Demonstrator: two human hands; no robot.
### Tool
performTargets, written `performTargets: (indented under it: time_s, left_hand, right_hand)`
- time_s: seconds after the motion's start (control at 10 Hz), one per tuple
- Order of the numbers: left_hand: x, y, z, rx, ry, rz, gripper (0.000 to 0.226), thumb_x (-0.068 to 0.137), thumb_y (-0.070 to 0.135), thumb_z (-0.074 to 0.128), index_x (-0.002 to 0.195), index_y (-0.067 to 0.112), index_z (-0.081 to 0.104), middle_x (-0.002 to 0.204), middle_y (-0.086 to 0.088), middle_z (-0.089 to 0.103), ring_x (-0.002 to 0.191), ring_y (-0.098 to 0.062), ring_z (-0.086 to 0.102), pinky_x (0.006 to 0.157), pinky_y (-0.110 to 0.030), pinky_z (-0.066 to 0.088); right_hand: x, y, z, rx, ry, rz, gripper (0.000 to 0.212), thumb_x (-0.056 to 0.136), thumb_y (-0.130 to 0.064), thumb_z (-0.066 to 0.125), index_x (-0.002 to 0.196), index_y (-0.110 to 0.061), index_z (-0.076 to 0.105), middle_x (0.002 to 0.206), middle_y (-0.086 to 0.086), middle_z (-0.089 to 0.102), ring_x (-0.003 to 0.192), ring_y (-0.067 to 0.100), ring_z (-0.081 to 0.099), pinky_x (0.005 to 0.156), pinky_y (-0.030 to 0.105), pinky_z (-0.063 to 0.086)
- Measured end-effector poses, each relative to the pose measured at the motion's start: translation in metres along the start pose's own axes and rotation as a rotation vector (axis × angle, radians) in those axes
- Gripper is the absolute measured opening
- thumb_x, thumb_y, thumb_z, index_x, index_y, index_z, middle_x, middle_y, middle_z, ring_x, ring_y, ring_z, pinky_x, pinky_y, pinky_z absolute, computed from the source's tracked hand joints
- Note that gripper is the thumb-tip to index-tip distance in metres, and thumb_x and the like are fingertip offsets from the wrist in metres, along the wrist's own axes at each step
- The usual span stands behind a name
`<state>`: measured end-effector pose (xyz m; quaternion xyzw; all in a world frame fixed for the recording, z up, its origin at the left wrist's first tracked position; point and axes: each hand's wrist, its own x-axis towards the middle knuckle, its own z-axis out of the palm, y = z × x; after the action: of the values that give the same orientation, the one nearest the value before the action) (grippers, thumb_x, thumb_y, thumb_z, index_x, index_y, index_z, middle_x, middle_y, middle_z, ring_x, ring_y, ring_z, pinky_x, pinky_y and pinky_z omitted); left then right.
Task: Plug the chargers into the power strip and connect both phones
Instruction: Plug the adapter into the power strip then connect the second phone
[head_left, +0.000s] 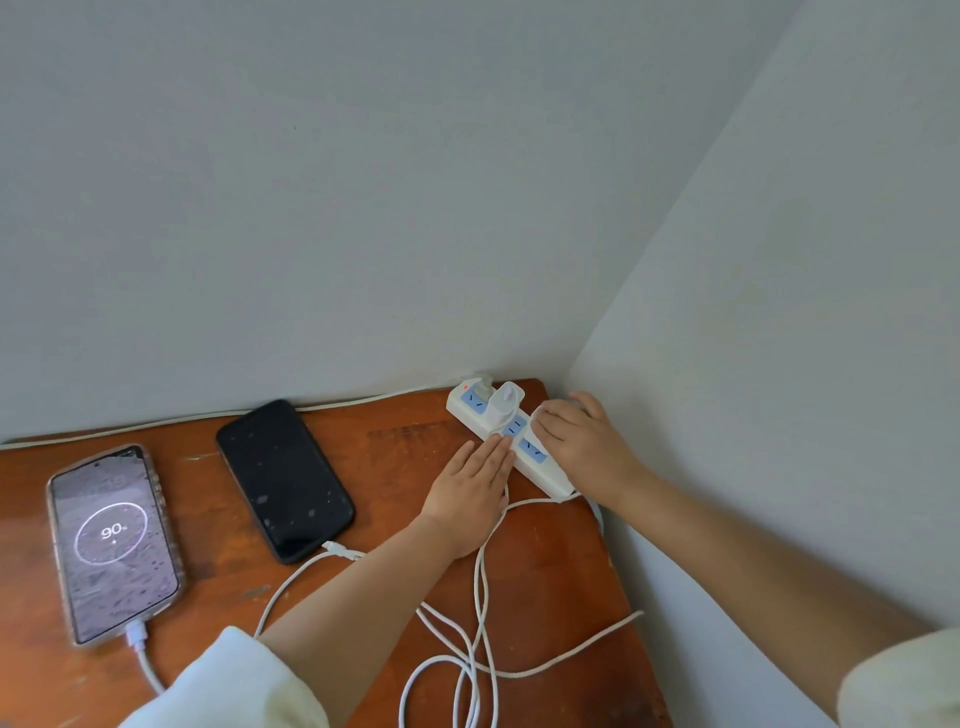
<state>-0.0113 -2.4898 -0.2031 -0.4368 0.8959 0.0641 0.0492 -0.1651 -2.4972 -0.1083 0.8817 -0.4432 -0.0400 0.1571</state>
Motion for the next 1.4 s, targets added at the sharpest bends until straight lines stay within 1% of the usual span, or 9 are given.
performTargets:
  time_s: [0.1,0.2,0.3,0.5,0.7,0.8,1.0,1.2,1.4]
  left_hand:
    - [-0.001,0.000,0.000,0.011,0.006,-0.011,0.054,0.098,0.036,0.012,0.140,0.010,-0.010,0.155,-0.006,-0.009,0.140,-0.020,-0.014,0.105,-0.033,-0.017]
    - [-0.001,0.000,-0.002,0.014,0.003,-0.007,0.054,0.098,0.035,0.013,0.141,0.010,-0.009,0.155,-0.006,-0.009,0.140,-0.020,-0.014,0.105,-0.033,-0.017]
    - [-0.001,-0.001,0.000,0.007,0.013,-0.008,0.054,0.098,0.035,0.013,0.141,0.010,-0.010,0.155,-0.006,-0.010,0.140,-0.019,-0.015,0.105,-0.033,-0.017]
    - [-0.002,-0.001,0.002,-0.005,0.019,-0.006,0.054,0.098,0.035,0.013,0.140,0.011,-0.013,0.154,-0.005,-0.011,0.140,-0.019,-0.016,0.106,-0.033,-0.017]
    - [-0.002,-0.001,0.003,-0.009,0.022,-0.011,0.054,0.098,0.034,0.013,0.140,0.011,-0.012,0.154,-0.005,-0.011,0.140,-0.019,-0.016,0.106,-0.033,-0.017]
    - [-0.002,-0.001,0.004,-0.013,0.021,-0.015,0.054,0.098,0.034,0.014,0.140,0.011,-0.012,0.154,-0.005,-0.011,0.140,-0.019,-0.016,0.106,-0.034,-0.017]
    - [-0.002,-0.001,0.004,-0.023,0.023,-0.017,0.054,0.098,0.034,0.013,0.140,0.011,-0.011,0.154,-0.005,-0.010,0.140,-0.019,-0.016,0.105,-0.033,-0.017]
    - [-0.003,0.000,0.003,-0.021,0.025,-0.022,0.054,0.098,0.033,0.014,0.140,0.011,-0.011,0.155,-0.005,-0.009,0.140,-0.019,-0.014,0.105,-0.033,-0.017]
    - [-0.003,0.000,0.003,-0.030,0.015,-0.024,0.054,0.098,0.033,0.014,0.141,0.011,-0.010,0.155,-0.005,-0.010,0.140,-0.019,-0.015,0.105,-0.033,-0.017]
  right_hand:
    - [-0.003,-0.003,0.002,-0.003,-0.015,0.032,0.048,0.033,-0.029,0.093,0.071,-0.008,0.074,0.075,0.000,0.077,0.077,0.012,0.072,0.071,0.033,0.059]
    - [-0.008,-0.006,0.007,0.002,-0.019,0.061,0.058,0.028,-0.032,0.094,0.076,-0.006,0.074,0.079,0.002,0.077,0.080,0.014,0.072,0.071,0.034,0.059]
    - [-0.007,-0.008,0.010,0.019,-0.025,0.073,0.063,0.024,-0.033,0.094,0.078,-0.005,0.074,0.079,0.004,0.077,0.078,0.016,0.073,0.070,0.030,0.059]
    - [0.001,-0.005,0.011,0.014,-0.017,0.012,0.056,0.030,-0.034,0.094,0.075,-0.008,0.074,0.076,0.001,0.077,0.076,0.013,0.072,0.070,0.023,0.058]
    - [-0.007,-0.007,0.014,0.024,0.019,0.046,0.063,0.025,-0.029,0.095,0.079,-0.003,0.074,0.080,0.007,0.077,0.076,0.018,0.073,0.065,0.027,0.059]
    - [-0.008,-0.009,0.015,0.020,0.005,0.070,0.068,0.022,-0.033,0.095,0.079,-0.003,0.074,0.081,0.007,0.077,0.076,0.018,0.073,0.064,0.028,0.059]
    - [-0.001,-0.010,0.017,-0.006,0.003,0.044,0.058,0.030,-0.029,0.094,0.078,-0.004,0.074,0.078,0.005,0.077,0.076,0.017,0.073,0.069,0.026,0.059]
    - [-0.006,-0.013,0.022,-0.024,-0.020,0.075,0.063,0.029,-0.030,0.094,0.081,-0.002,0.073,0.082,0.008,0.077,0.080,0.018,0.073,0.070,0.029,0.059]
    - [0.000,-0.013,0.018,-0.013,-0.075,0.076,0.063,0.025,-0.031,0.094,0.077,-0.002,0.073,0.079,0.007,0.077,0.076,0.018,0.073,0.068,0.027,0.059]
